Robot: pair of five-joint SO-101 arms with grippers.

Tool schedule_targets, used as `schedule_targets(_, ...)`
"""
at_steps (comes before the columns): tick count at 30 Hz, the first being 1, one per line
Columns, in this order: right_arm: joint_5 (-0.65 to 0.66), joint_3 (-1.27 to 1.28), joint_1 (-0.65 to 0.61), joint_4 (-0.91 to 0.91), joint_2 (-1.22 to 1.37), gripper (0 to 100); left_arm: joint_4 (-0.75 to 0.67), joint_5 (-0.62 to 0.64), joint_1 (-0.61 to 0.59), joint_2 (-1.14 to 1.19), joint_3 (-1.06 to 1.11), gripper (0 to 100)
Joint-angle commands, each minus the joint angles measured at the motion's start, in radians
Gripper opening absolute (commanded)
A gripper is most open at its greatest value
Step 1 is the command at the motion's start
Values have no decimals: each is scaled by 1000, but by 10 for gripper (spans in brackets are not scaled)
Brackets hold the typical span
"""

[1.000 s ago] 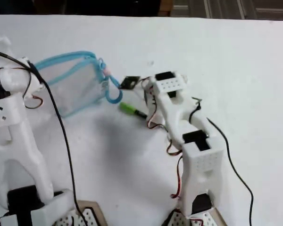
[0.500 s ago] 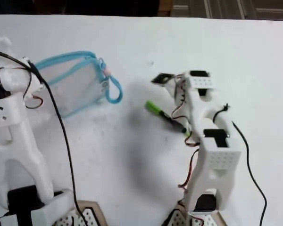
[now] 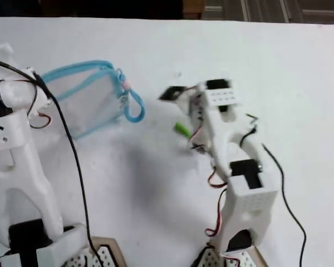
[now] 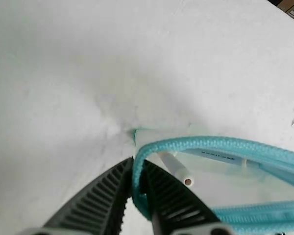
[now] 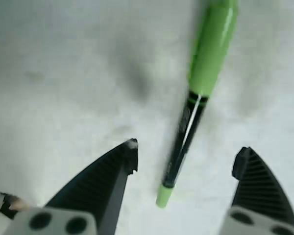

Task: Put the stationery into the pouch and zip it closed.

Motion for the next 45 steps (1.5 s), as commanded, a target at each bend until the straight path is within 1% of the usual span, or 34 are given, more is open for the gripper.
schedule_targets(1,-5,-3,-64,-114,-47,308,-14,-6,-1,28,-17,22)
schedule_targets(6,-189,-9,-87,-274,41,308,-15,-6,-1,28,-17,22)
schedule_targets(8,-203,-9,-71,-308,93,308,-15,-6,-1,28,-17,22)
schedule_targets(12,-203,-11,-51,-294,148,290,-14,-6,-4,28,-17,22)
schedule_targets(14,-203,-11,-45,-278,148,231,-15,-6,-1,28,-17,22)
schedule_targets(18,-203,-11,-41,-278,147,39,-15,-6,-1,30,-17,22)
schedule_targets(19,-203,-11,-41,-278,147,6,-15,-6,-1,30,-17,22)
schedule_targets(21,-209,-21,-41,-275,145,43,-15,-6,-1,30,-17,22)
schedule_targets(23,-210,-46,-36,-274,145,18,-15,-6,-1,30,-17,22)
schedule_targets(26,-210,-72,-28,-272,113,17,-12,-6,-2,30,-17,22)
schedule_targets(32,-221,-107,-28,-193,-102,17,-12,-6,-1,30,-17,22)
schedule_targets(37,-407,-219,-36,-182,-331,17,-12,-6,-1,30,-17,22)
schedule_targets(41,-687,-359,-74,-232,-484,18,-14,-6,-1,30,-17,22)
schedule_targets(45,-1013,-462,-147,-360,-602,18,-14,-6,-1,30,-17,22)
